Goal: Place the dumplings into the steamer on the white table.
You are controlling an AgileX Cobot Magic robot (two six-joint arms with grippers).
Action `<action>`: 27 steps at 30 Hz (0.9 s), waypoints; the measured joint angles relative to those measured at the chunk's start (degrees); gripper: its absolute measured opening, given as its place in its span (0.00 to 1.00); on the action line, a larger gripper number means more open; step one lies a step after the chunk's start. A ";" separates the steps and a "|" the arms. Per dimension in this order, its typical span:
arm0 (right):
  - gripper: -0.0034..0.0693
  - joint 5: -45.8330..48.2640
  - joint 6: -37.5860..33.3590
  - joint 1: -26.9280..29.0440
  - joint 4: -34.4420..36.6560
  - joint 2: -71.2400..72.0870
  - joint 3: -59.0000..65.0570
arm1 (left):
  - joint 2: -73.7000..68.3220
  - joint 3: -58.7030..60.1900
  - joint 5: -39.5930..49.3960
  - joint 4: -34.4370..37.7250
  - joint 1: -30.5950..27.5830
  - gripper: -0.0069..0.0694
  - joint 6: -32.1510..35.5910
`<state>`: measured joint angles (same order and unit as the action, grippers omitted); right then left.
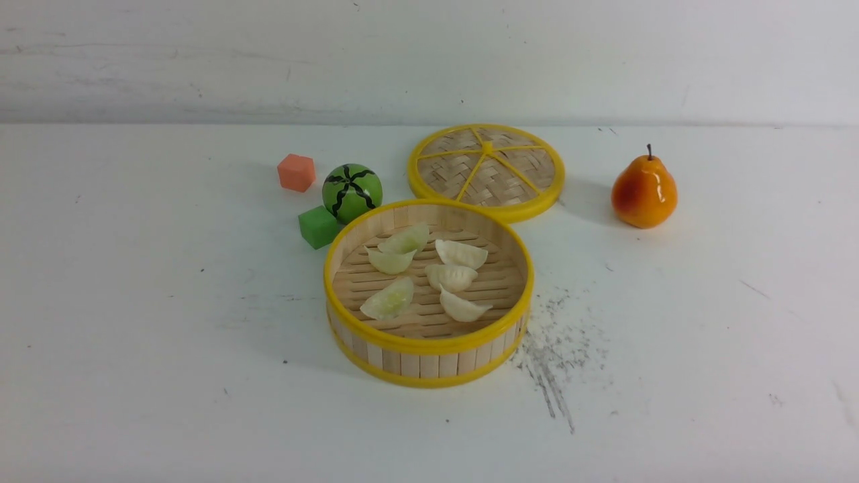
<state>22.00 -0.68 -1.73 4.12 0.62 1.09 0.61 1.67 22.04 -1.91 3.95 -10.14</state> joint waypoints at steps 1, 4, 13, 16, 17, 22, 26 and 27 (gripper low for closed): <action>0.28 0.00 0.00 0.00 0.00 0.00 0.00 | 0.00 0.00 0.00 0.00 0.00 0.09 0.00; 0.28 0.00 0.00 0.00 0.00 0.00 0.00 | 0.00 0.00 0.00 0.00 0.00 0.09 0.00; 0.30 0.00 0.00 0.00 0.00 0.00 0.00 | 0.00 0.00 0.00 0.00 0.00 0.10 0.00; 0.30 0.00 0.00 0.00 0.00 0.00 0.00 | 0.00 0.00 0.00 0.00 0.00 0.10 0.00; 0.31 0.00 0.00 0.00 0.00 0.00 0.00 | 0.00 0.00 0.00 0.00 0.00 0.10 0.00; 0.32 0.00 0.00 0.00 0.00 0.00 0.00 | 0.00 0.00 0.00 0.00 0.00 0.11 0.00; 0.32 0.00 0.00 0.00 0.00 0.00 0.00 | 0.00 0.00 0.00 0.00 0.00 0.12 0.00; 0.33 0.00 0.00 0.00 0.00 0.00 0.00 | 0.00 0.00 0.00 0.00 0.00 0.12 0.00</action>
<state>22.00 -0.68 -1.73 4.12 0.62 1.09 0.61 1.67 22.04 -1.91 3.95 -10.14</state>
